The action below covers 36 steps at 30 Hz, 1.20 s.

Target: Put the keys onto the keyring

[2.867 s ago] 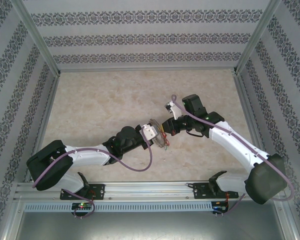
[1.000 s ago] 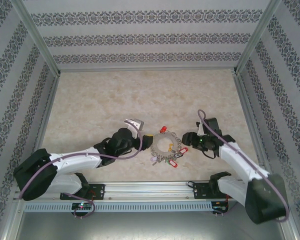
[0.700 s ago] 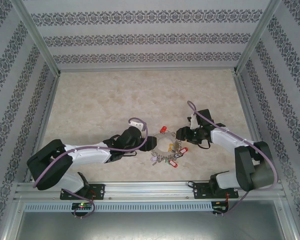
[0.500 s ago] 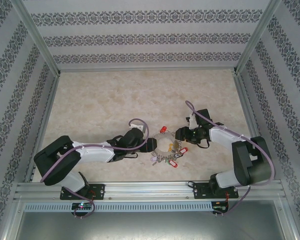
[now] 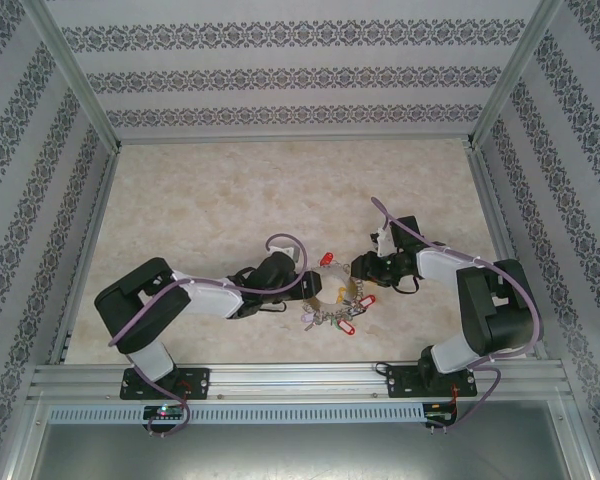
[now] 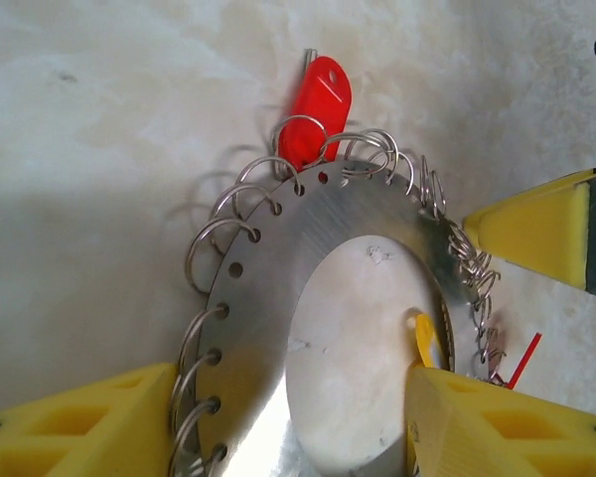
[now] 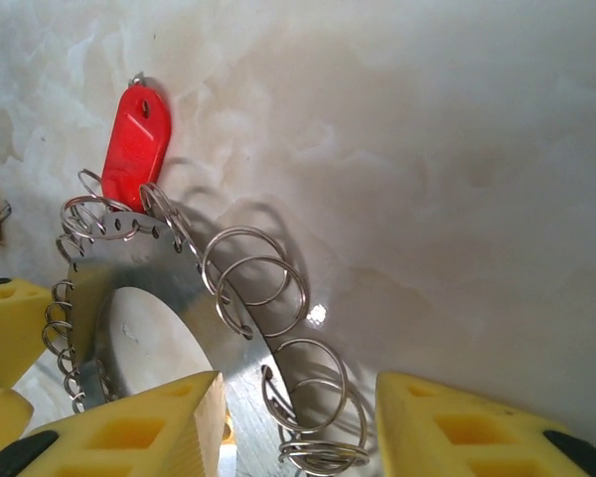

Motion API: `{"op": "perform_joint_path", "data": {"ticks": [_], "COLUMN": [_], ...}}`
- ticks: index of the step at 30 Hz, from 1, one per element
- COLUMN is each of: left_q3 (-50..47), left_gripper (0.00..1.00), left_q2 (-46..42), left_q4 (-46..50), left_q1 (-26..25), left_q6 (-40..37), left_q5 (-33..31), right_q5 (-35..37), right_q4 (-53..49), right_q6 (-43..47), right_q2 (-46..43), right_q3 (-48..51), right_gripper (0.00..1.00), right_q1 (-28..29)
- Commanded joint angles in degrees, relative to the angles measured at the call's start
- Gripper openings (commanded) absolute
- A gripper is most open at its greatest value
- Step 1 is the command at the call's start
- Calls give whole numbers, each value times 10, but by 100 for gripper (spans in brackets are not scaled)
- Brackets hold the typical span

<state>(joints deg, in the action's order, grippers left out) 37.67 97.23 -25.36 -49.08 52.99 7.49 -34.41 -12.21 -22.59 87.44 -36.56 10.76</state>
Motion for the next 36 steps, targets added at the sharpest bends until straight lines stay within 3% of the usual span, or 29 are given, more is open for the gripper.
{"op": "perform_joint_path", "data": {"ticks": [1, 5, 12, 22, 27, 32, 36], "left_q3": [8, 6, -4, -15, -24, 10, 104], "left_gripper": [59, 58, 51, 9, 0, 0, 0], "left_q2": [24, 25, 7, -53, -111, -226, -304], "left_q4": [-25, -35, -65, -47, -24, 100, 260], "left_q1": [9, 13, 25, 37, 52, 81, 106], "left_q6": [10, 8, -3, -59, -94, -204, -341], "left_q5": [23, 28, 36, 32, 37, 89, 191], "right_q5": [-57, -89, -84, -84, -66, 12, 25], "right_q4": [28, 34, 35, 37, 26, -3, 28], "right_q6": [-8, -10, -12, -16, -23, -23, 24], "right_q2": [2, 6, 10, -3, -54, -184, -318], "right_q3": [16, 15, 15, 10, 5, -3, -2], "right_gripper": [43, 39, 39, 39, 44, 51, 54], "right_q1": [18, 22, 23, 18, 9, -6, -5]}}
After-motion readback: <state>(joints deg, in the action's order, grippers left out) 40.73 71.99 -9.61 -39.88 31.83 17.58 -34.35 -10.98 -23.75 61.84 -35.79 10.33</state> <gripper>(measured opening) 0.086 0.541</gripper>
